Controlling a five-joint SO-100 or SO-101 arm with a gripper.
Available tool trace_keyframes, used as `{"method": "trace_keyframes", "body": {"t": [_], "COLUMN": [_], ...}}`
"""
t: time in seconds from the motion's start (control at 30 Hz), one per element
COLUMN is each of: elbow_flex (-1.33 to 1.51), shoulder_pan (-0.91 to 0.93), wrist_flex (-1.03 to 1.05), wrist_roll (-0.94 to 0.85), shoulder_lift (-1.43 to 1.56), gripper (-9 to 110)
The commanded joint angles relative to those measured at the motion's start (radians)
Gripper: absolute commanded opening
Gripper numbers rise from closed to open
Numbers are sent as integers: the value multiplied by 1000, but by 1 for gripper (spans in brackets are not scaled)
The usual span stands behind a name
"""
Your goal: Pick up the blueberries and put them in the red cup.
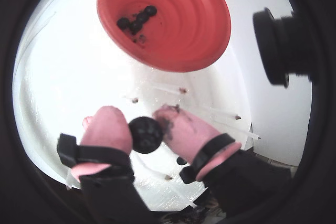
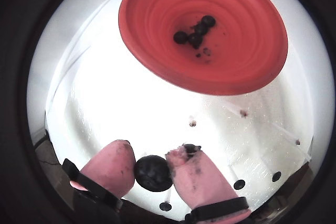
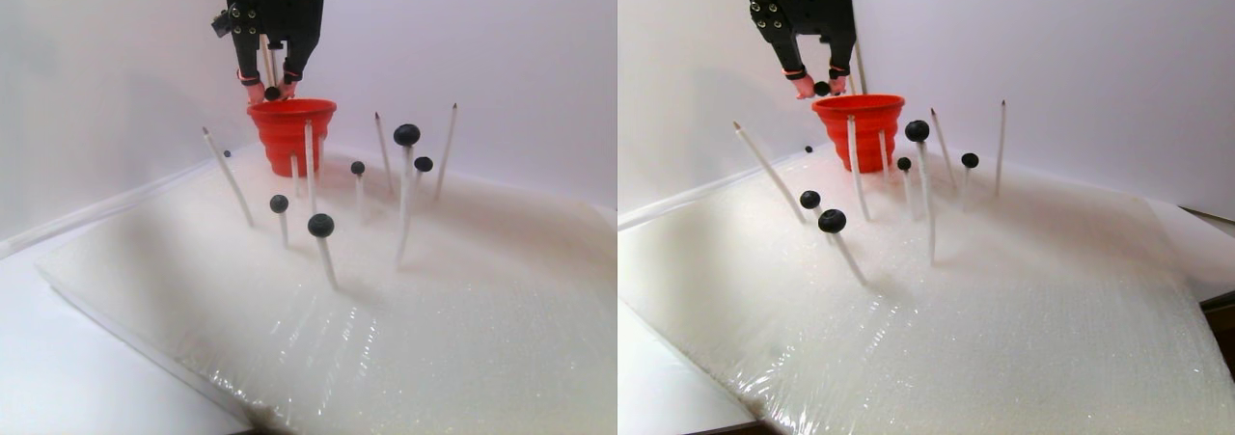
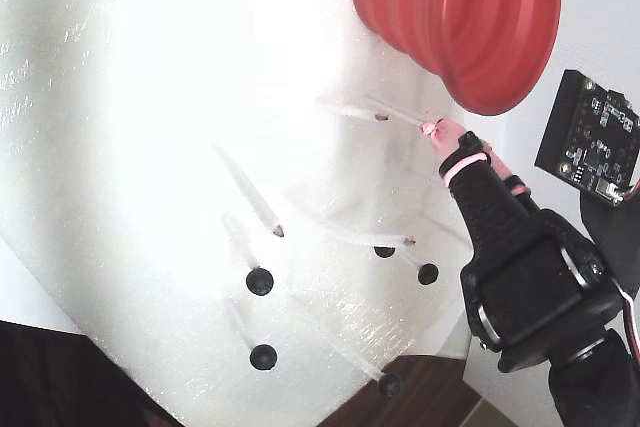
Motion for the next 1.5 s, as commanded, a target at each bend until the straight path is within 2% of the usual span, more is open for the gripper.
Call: {"method": "trace_keyframes", "body": {"t": [0.0, 1.47], "elbow_flex": [-106, -377], "shoulder_pan": [6, 61], "wrist_flex": [-29, -124], "wrist_roll": [8, 77], "shoulder_lift": [5, -222], "gripper": [12, 14]}}
